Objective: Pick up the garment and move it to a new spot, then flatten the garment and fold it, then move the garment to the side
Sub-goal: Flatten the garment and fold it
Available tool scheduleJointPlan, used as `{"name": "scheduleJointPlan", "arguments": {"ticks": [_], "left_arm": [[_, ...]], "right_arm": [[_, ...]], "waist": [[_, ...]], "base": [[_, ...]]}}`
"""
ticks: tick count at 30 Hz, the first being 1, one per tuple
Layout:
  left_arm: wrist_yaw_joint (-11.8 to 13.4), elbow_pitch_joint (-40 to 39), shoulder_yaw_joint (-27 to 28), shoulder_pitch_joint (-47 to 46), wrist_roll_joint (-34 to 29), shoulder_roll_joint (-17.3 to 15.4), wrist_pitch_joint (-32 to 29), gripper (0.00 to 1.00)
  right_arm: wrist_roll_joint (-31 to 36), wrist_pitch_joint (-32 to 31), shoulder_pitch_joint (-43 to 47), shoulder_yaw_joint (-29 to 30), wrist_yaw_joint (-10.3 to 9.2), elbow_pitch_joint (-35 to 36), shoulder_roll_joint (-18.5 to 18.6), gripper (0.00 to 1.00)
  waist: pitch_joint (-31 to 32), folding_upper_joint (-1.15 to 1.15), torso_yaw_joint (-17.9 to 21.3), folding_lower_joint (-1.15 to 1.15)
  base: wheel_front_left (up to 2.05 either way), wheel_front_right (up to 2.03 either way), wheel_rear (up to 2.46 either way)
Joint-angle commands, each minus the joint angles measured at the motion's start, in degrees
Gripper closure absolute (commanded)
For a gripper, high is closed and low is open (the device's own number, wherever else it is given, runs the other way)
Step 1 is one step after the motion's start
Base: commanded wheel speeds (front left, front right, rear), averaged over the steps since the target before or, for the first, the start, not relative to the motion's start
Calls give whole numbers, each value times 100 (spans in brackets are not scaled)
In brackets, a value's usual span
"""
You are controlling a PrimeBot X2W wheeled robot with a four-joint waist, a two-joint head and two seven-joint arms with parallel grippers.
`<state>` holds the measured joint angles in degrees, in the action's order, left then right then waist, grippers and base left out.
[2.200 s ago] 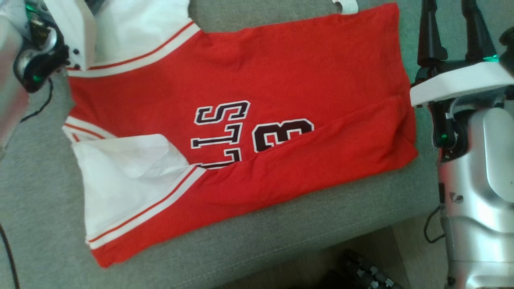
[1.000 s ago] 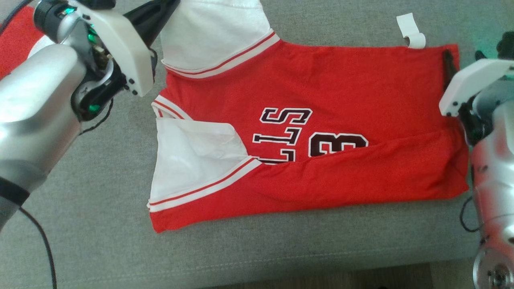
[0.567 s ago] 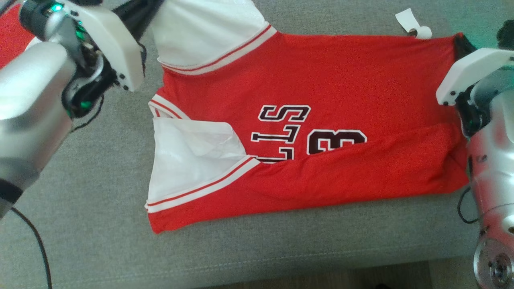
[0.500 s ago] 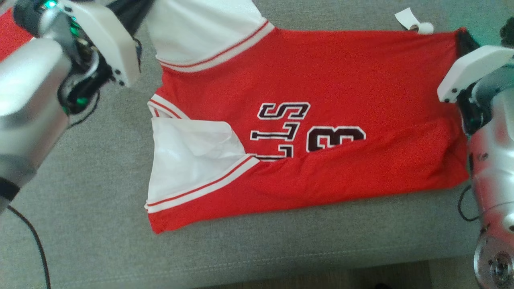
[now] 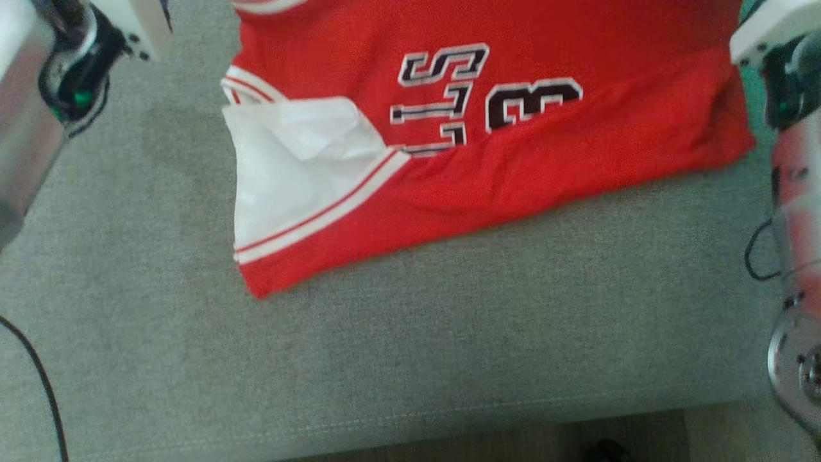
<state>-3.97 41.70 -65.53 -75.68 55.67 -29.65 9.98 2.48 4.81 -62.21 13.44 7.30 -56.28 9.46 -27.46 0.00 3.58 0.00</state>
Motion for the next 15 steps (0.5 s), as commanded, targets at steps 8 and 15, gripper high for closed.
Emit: {"name": "scheduleJointPlan", "arguments": {"ticks": [8,15], "left_arm": [[-38,426,326,-451,-156,69,352,100],[-191,301,170,0,-223,34,442,100]], "right_arm": [[124,254,-413,26,19,-268,-117,100],[-62,285,-86,-229,19,-717,-2,100]], "waist": [[-15,0,-26,0],[279,0,-113,0]], "base": [[0,0,0],[0,0,0]]}}
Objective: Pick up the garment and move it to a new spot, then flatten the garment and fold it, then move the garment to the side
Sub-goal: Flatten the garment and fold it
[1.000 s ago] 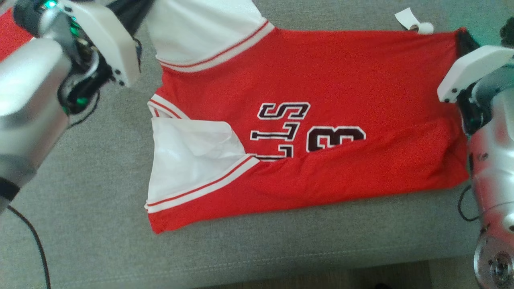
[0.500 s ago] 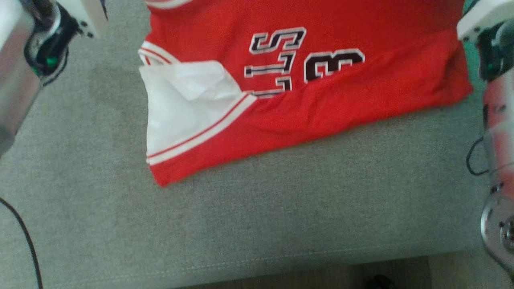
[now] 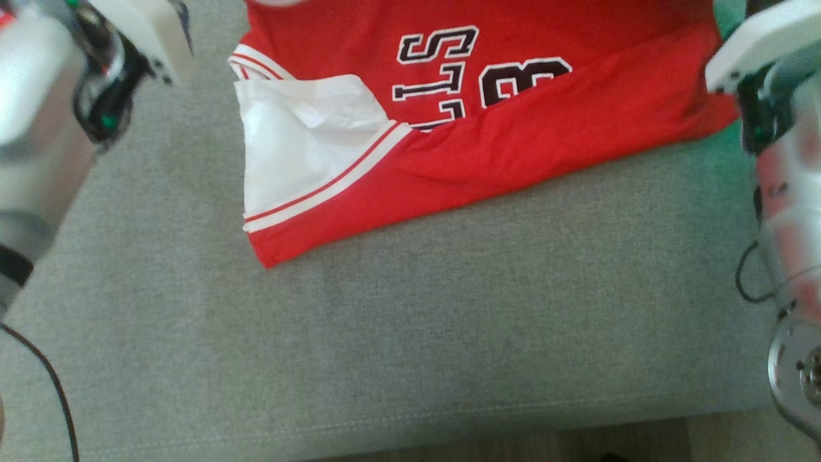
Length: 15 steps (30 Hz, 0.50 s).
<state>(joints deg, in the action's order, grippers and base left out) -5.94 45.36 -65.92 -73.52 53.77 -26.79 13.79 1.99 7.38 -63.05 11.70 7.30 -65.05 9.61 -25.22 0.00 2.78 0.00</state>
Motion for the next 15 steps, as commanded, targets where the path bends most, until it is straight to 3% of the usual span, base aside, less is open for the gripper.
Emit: {"name": "scheduleJointPlan", "arguments": {"ticks": [1,9,15], "left_arm": [[-4,-132,195,-133,-34,-273,68,100],[-23,-974,-129,645,-43,-509,-37,100],[203,-1806,-303,1203,28,-818,-267,100]], "right_arm": [[-58,6,57,-110,19,98,20,100],[-513,-292,532,-511,19,-250,339,100],[-802,-649,832,-935,19,-374,533,100]], "waist": [[113,0,-55,0],[568,0,-274,0],[801,0,-344,0]], "base": [[0,0,0],[0,0,0],[0,0,0]]}}
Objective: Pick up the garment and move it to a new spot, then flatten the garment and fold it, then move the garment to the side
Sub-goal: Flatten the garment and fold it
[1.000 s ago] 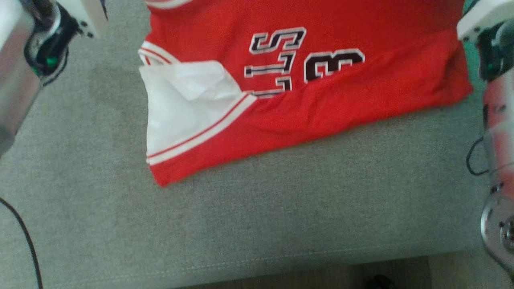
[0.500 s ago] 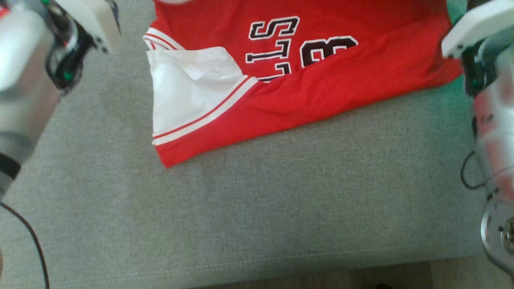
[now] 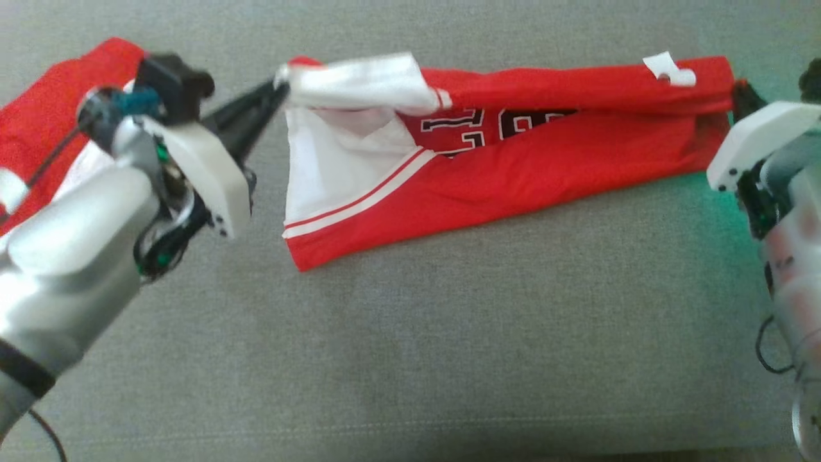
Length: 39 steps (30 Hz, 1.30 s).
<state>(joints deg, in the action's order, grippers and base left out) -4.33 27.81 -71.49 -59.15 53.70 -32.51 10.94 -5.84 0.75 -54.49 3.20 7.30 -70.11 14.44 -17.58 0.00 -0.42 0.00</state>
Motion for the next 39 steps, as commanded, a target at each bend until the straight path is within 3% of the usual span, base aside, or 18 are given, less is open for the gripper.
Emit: {"name": "scheduleJointPlan", "arguments": {"ticks": [1,11,20,21,22,23,24,33,37,39], "left_arm": [[83,-189,225,-153,40,-305,-33,100],[427,-1242,12,523,33,-696,-494,100],[562,-1554,-56,867,68,-740,-698,100],[582,-1555,-54,910,88,-723,-683,100],[627,-1532,-35,956,114,-703,-637,68],[661,-1497,-32,994,110,-688,-591,25],[683,-1459,-30,1039,112,-674,-546,3],[1120,-1112,516,1384,479,-395,187,0],[1407,-1055,1199,1577,615,-254,386,0],[1563,-1164,1892,1740,537,-118,400,0]], "right_arm": [[-67,-35,15,-158,19,133,74,100],[-513,-567,354,-921,19,266,280,100],[-865,-972,621,-1462,19,483,438,100],[-926,-1055,650,-1474,19,471,450,68],[-987,-1124,673,-1478,19,469,459,0],[-1024,-1124,686,-1493,19,504,470,0],[-1051,-1090,690,-1499,19,554,484,0],[-1312,-298,816,-1292,19,1171,405,0],[-1358,249,1011,-1163,19,1601,256,0],[-1364,510,1172,-1117,19,1852,147,0]], "waist": [[62,0,-28,0],[176,0,-10,0],[262,0,90,0],[281,0,103,0],[301,0,116,0],[318,0,130,0],[337,0,146,0],[616,0,193,0],[741,0,167,0],[790,0,144,0]], "base": [[0,0,0],[0,0,0],[0,0,0],[0,0,0],[0,0,0],[0,0,0],[0,0,0],[0,0,0],[0,0,0],[0,0,0]]}}
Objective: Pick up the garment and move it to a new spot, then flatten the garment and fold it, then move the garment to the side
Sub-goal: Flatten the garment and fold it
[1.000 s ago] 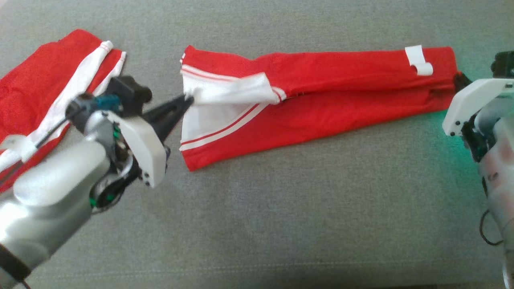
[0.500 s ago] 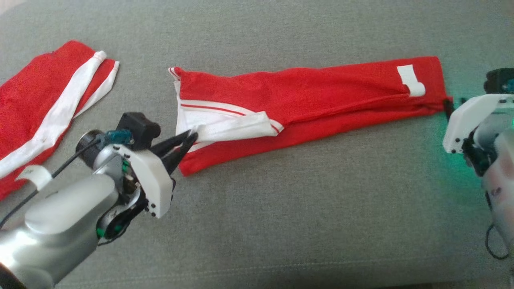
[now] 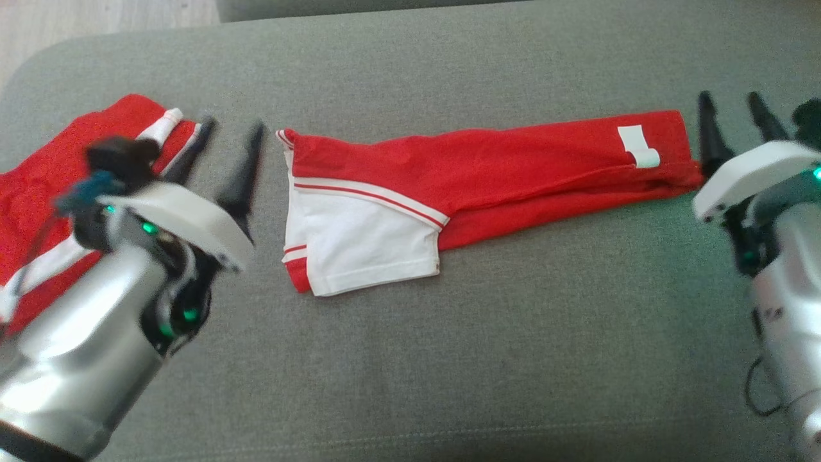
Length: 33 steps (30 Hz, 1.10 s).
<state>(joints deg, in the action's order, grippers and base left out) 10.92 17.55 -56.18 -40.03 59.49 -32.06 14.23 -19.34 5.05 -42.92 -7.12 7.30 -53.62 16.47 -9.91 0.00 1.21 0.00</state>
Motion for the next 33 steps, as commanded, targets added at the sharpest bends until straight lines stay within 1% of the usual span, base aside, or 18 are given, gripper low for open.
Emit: {"name": "scheduleJointPlan", "arguments": {"ticks": [1,4,6,9,12,13,15,19,20,26,30,33], "left_arm": [[108,-227,796,-29,-136,-71,72,0],[211,-518,1972,532,-675,227,74,0],[179,-716,2657,947,-1061,491,75,0],[4,-966,3373,1497,-1695,891,75,0],[-209,-1125,3913,1933,-2223,1300,76,0],[-356,-1179,4210,2179,-2516,1559,76,0],[-509,-1183,4491,2372,-2719,1797,76,0],[-862,-1077,4829,2549,-3114,2095,76,0],[-862,-1077,4829,2549,-3114,2095,76,0],[-1275,-868,5089,2557,-3467,2442,76,0],[-1458,-733,5181,2475,-3623,2593,76,0],[-1559,-656,5227,2400,-3705,2672,76,0]], "right_arm": [[11,202,109,-100,19,344,-112,0],[162,532,425,-173,19,786,-277,0],[215,681,649,-121,19,1068,-412,0],[419,825,1001,-36,19,1462,-600,0],[641,900,1331,94,19,1803,-799,0],[762,923,1515,219,19,1976,-916,0],[872,933,1658,316,19,2113,-1008,0],[1054,908,1833,436,19,2302,-1116,0],[1054,908,1833,436,19,2302,-1116,0],[1246,683,1826,651,19,2467,-1167,0],[1404,324,1604,1146,19,2368,-1176,0],[1459,93,1340,1718,19,2196,-1196,0]], "waist": [[42,0,-27,0],[84,0,-40,0],[110,0,-43,0],[141,0,-57,0],[162,0,-67,0],[178,0,-74,0],[178,0,-80,0],[176,0,-108,0],[176,0,-108,0],[93,0,-206,0],[-67,0,-321,0],[-207,0,-425,0]], "base": [[0,0,0],[0,0,0],[0,0,0],[0,0,0],[0,0,0],[0,0,0],[0,0,0],[0,0,0],[0,0,0],[0,0,0],[0,0,0],[0,0,0]]}}
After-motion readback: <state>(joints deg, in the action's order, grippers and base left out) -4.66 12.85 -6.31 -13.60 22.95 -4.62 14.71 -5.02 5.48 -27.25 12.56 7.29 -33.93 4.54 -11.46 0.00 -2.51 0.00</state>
